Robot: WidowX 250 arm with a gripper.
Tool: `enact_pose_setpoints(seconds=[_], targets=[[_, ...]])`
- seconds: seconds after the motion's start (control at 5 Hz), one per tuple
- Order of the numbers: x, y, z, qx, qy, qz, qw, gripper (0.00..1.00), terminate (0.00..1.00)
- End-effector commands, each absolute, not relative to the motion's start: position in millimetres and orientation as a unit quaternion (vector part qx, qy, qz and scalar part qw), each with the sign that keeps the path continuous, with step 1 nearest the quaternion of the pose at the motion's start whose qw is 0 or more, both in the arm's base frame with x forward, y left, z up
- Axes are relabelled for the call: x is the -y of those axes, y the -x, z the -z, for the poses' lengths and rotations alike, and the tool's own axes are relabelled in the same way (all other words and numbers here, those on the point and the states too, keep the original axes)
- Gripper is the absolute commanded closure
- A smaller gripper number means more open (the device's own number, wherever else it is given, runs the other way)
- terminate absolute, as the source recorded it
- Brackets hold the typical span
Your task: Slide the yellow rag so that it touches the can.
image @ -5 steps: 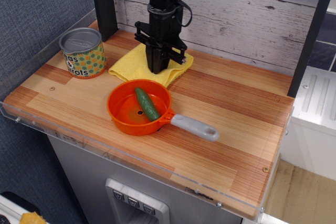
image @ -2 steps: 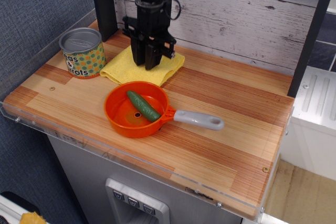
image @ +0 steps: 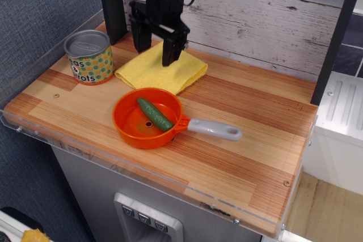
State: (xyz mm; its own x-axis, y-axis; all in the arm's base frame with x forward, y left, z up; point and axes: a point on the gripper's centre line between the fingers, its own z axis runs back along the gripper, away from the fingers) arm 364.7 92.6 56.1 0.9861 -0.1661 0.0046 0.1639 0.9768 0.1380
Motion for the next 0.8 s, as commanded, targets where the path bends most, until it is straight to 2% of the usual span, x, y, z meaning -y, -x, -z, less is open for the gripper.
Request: enact_pose_setpoints(seconds=[0.0,0.2,0.4,0.6], targets=[[-95.5,-363.8,-99.4,0.005,-0.107,0.065,0.992,0.0,0.0],[-91.6,-359.6,-109.4,0.013,-0.109,0.068,0.992,0.0,0.0],[-83.0,-343.3,-113.8,0.009,-0.092,0.064,0.994,0.0,0.0],[-74.4,-319.6,-125.3,0.01,-0.093,0.047,0.994,0.0,0.0]])
